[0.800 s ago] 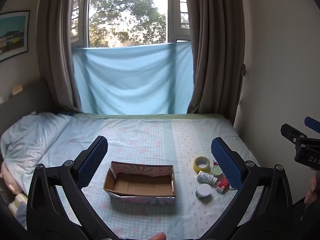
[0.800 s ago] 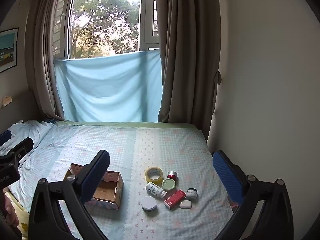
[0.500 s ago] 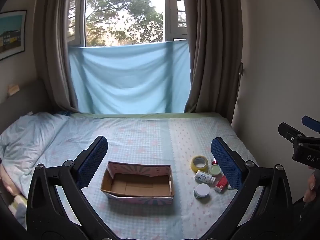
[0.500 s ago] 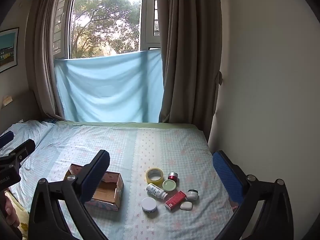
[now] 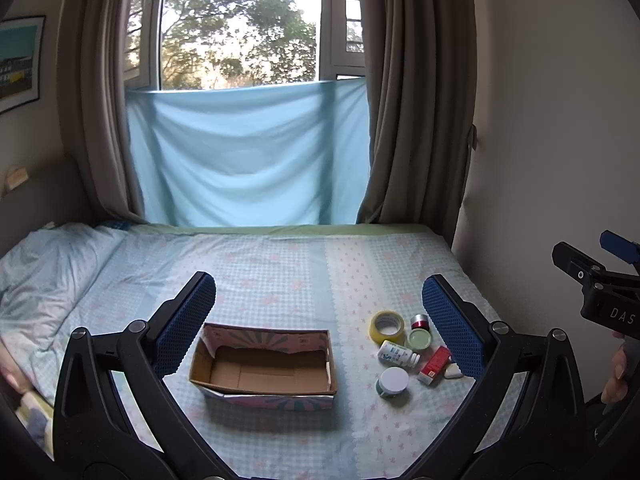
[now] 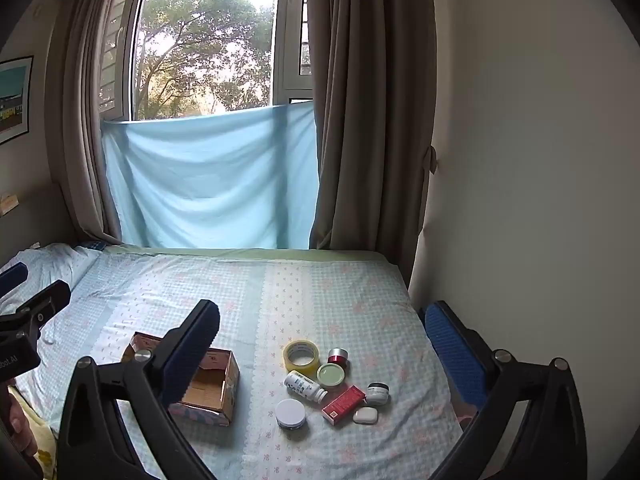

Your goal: Organize rigid objects

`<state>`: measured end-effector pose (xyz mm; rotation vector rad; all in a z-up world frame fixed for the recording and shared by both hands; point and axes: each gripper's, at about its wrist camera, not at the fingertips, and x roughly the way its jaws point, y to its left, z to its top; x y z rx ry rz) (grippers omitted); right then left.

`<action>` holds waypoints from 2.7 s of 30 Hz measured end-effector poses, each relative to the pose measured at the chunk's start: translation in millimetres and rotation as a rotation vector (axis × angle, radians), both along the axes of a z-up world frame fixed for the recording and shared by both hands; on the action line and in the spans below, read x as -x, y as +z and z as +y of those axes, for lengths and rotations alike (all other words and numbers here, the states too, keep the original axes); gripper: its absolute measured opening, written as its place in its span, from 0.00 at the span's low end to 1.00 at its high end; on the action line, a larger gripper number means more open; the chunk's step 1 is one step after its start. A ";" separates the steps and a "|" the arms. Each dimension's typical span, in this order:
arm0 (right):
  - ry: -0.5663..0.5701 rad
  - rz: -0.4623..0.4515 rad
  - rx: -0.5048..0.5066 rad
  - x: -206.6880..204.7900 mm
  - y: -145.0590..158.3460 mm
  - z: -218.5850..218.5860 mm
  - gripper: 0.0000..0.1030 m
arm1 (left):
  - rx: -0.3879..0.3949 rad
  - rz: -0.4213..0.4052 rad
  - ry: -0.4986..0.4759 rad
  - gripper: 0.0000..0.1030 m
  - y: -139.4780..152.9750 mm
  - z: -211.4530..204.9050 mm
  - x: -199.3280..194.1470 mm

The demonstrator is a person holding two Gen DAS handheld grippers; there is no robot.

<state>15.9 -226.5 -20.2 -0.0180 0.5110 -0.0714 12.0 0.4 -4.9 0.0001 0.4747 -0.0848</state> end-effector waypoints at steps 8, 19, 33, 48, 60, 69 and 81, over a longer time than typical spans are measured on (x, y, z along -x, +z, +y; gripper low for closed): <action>-0.006 -0.002 -0.015 -1.1 -4.0 -4.4 1.00 | -0.002 -0.008 0.011 1.00 2.8 2.6 1.6; 0.003 0.000 -0.021 -3.7 -4.4 -2.8 1.00 | 0.002 0.002 0.005 1.00 2.9 1.2 -2.3; 0.001 -0.006 -0.025 -4.7 -6.0 -0.2 1.00 | -0.008 -0.001 0.007 1.00 0.0 3.4 -2.7; -0.001 -0.007 -0.028 -5.3 -6.8 3.5 1.00 | -0.001 -0.001 0.009 1.00 0.2 5.8 -3.1; -0.007 -0.011 -0.033 -3.8 -7.5 3.1 1.00 | 0.005 -0.006 0.005 1.00 -0.2 8.3 -2.4; -0.007 -0.013 -0.034 -3.0 -7.0 1.3 1.00 | 0.007 -0.009 0.004 1.00 -1.0 8.0 -0.7; -0.016 -0.011 -0.034 -2.7 -5.9 -4.4 1.00 | 0.011 0.019 -0.007 1.00 -4.4 2.6 -5.5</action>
